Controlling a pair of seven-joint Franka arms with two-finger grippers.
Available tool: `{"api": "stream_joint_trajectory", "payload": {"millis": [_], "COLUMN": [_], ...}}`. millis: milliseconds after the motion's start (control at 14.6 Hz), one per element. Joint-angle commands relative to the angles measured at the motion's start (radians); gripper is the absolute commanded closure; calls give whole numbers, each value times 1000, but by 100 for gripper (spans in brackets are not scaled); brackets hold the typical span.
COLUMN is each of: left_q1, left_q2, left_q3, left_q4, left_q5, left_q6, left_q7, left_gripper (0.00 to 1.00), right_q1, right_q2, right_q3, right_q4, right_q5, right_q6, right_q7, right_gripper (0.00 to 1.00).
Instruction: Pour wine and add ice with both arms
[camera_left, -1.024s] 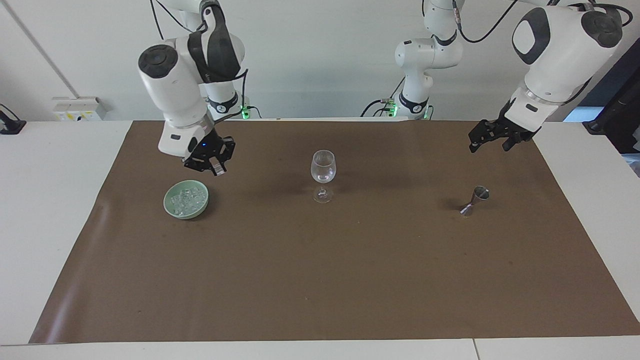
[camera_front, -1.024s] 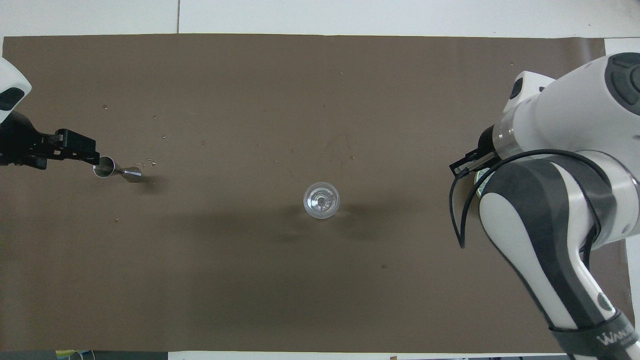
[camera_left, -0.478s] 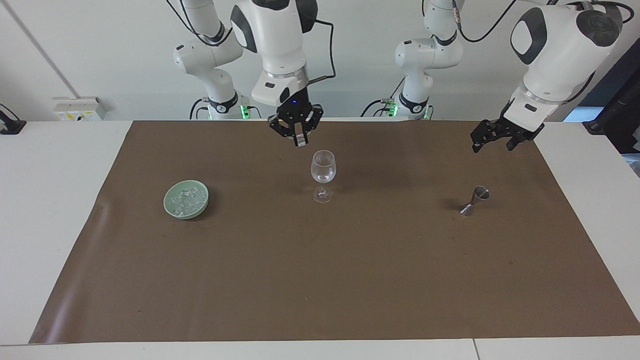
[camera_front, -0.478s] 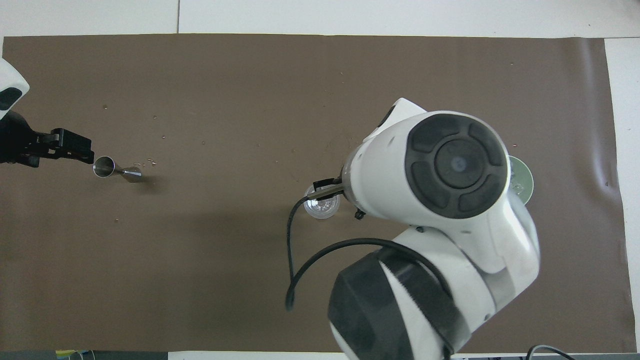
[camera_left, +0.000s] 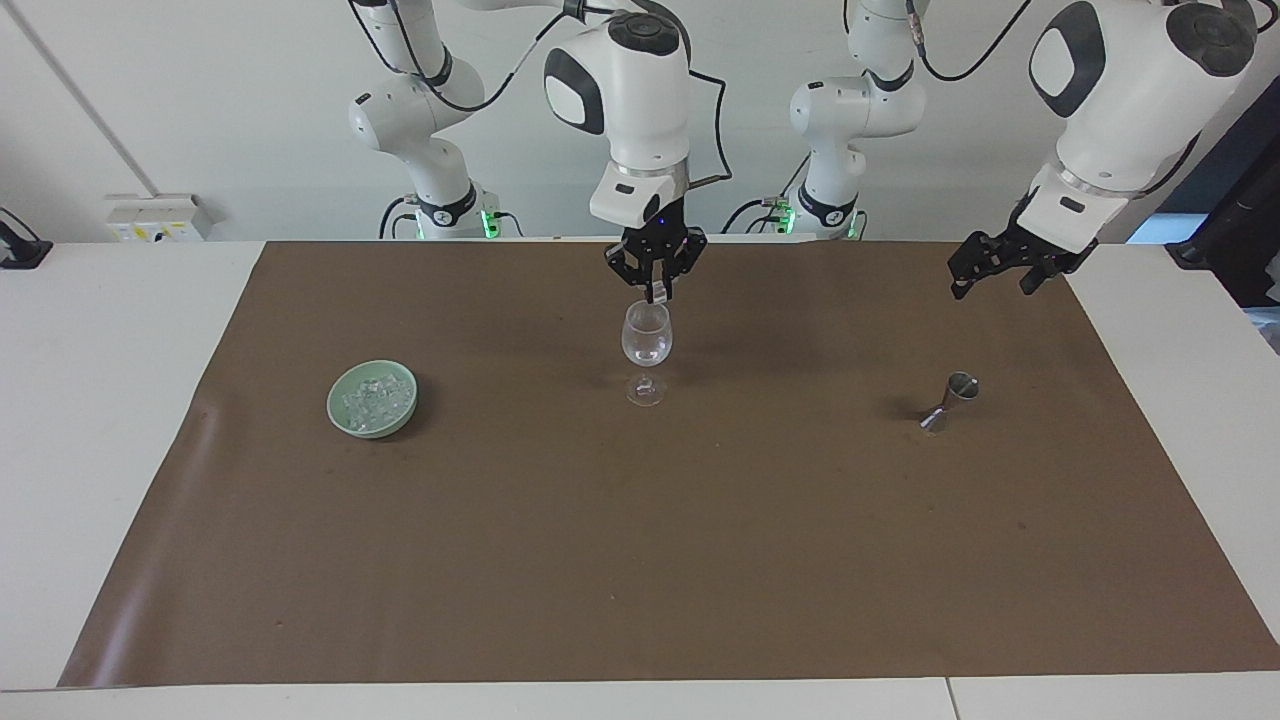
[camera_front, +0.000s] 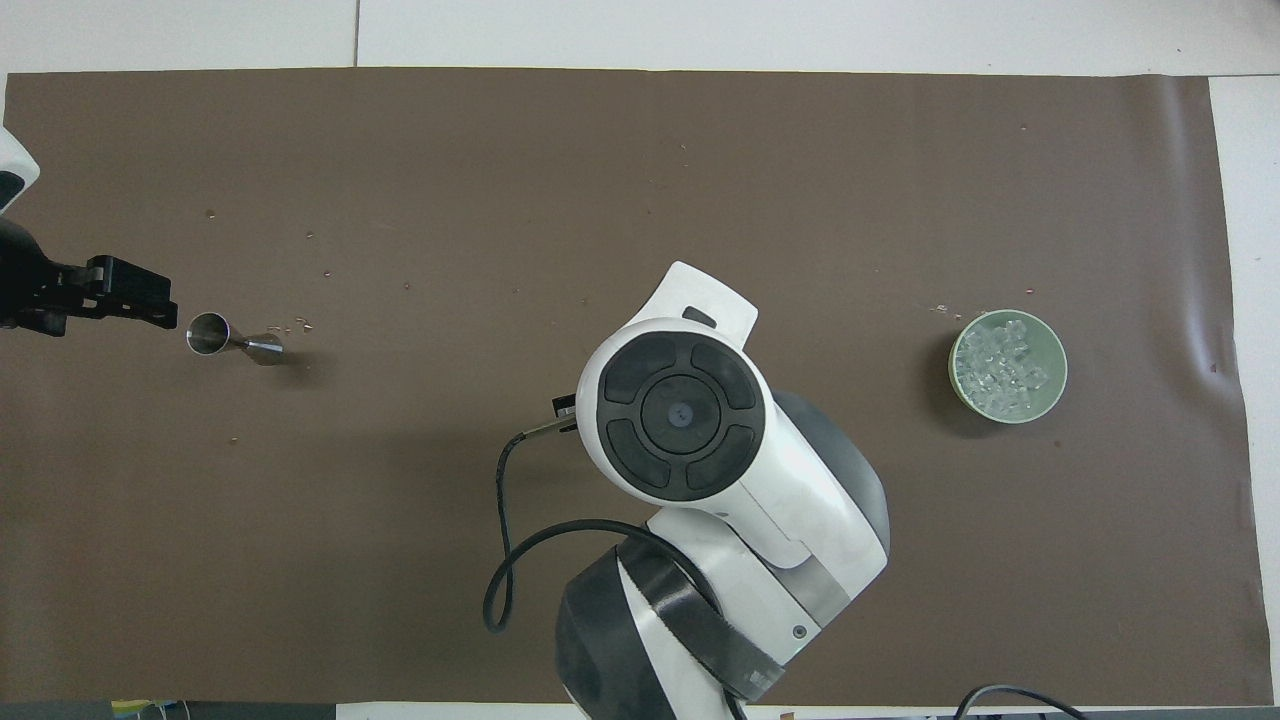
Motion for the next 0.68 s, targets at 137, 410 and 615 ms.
{"api": "stream_joint_trajectory", "payload": {"millis": [137,410,615], "left_q1": [4,3,13], "left_q2": [-14,-14,-14], "left_q3": [-8,-8,-4], "left_q4": [-9,-9,-9], "left_q5": [4,5,5], "left_q6": [-17,-10,-15], "left_q7": [31,29,25], "left_gripper": [0,0,0], "right_q1": [-1,-3,-3], "right_q2": [-30,-30,-32], "right_q3": [1,1,1], "right_q4": [-90,-105,-108], "right_q5": [-37,-43,-43], "right_q6": [70,101,91], "right_q7": [4,2,2], "right_gripper": [83,79,65]}}
